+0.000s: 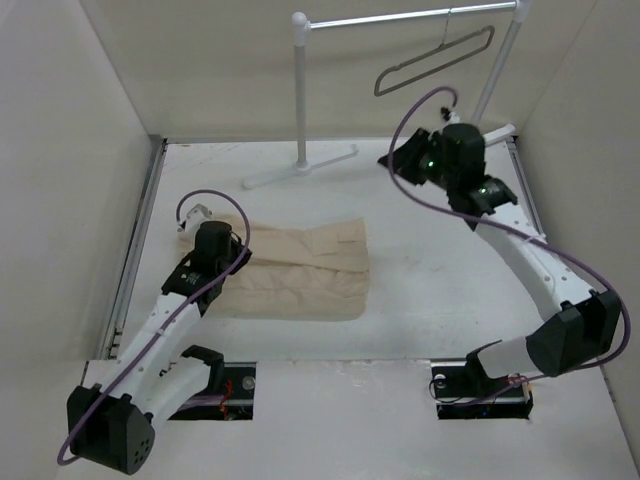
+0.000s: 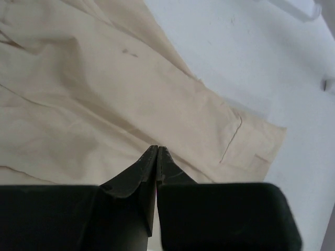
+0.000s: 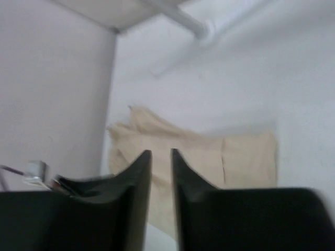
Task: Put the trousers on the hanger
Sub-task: Fold the trousers at the center of the board, then pick up the hanger from the clothesline.
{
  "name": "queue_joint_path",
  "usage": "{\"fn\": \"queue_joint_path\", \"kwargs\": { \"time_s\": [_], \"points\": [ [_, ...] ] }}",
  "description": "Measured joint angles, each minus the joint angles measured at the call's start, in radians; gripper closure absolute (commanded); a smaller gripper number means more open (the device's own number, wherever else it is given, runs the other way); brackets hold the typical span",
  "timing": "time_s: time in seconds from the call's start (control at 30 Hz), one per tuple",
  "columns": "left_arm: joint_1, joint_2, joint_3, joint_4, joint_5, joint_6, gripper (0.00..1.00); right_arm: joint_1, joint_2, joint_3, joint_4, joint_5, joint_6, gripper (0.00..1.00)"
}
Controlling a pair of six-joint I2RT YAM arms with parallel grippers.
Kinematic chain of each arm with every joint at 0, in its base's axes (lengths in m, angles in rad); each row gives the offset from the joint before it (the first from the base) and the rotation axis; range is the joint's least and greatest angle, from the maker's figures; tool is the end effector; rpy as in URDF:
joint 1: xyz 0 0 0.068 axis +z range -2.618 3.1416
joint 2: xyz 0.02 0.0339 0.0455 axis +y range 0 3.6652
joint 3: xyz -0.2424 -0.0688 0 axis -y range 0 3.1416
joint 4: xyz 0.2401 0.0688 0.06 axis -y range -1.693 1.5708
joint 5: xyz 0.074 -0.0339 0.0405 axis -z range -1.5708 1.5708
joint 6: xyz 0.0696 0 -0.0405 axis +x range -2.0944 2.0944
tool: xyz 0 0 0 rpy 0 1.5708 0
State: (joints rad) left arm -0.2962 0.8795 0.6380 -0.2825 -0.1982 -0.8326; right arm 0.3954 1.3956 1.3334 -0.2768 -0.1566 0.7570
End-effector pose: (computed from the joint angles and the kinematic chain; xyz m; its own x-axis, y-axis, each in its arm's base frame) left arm 0.2298 -0.0558 0.2299 -0.4131 -0.6321 -0.6555 -0.2711 0.7726 -0.5741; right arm 0.3241 0.1470 0.3497 -0.5776 0.4940 -0.6499 -0.1645 0.7094 0.6854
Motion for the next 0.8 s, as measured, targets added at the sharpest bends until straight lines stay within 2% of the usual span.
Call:
{"fn": "queue_joint_path", "kwargs": {
  "time_s": [0.07,0.1,0.13,0.23,0.27,0.37,0.5,0.67,0.8],
  "points": [
    [-0.058,0.008,0.0,-0.013,-0.007,-0.004,0.98,-0.081,0.028,0.114,0.019,-0.018,0.018,0.84],
    [-0.089,0.017,0.001,-0.015,-0.011,-0.007,0.97,-0.115,0.052,0.169,0.037,-0.024,0.033,0.82],
    [-0.117,0.026,0.003,-0.019,-0.016,-0.01,0.95,-0.149,0.083,0.225,0.058,-0.029,0.053,0.76],
    [-0.204,0.066,0.02,-0.022,-0.031,-0.019,0.92,-0.224,0.211,0.411,0.108,-0.04,0.131,0.5],
    [-0.229,0.077,0.027,-0.021,-0.036,-0.022,0.91,-0.235,0.256,0.466,0.122,-0.044,0.158,0.45],
    [-0.288,0.09,0.035,-0.021,-0.045,-0.032,0.9,-0.251,0.393,0.61,0.145,-0.061,0.235,0.36],
    [-0.323,0.086,0.035,-0.023,-0.055,-0.048,0.89,-0.252,0.525,0.713,0.14,-0.078,0.304,0.34],
    [-0.326,0.061,0.035,-0.038,-0.066,-0.064,0.89,-0.252,0.639,0.837,0.109,-0.101,0.355,0.4],
    [-0.332,0.056,0.035,-0.045,-0.071,-0.072,0.89,-0.251,0.701,0.96,0.101,-0.123,0.382,0.4]
  ]
}}
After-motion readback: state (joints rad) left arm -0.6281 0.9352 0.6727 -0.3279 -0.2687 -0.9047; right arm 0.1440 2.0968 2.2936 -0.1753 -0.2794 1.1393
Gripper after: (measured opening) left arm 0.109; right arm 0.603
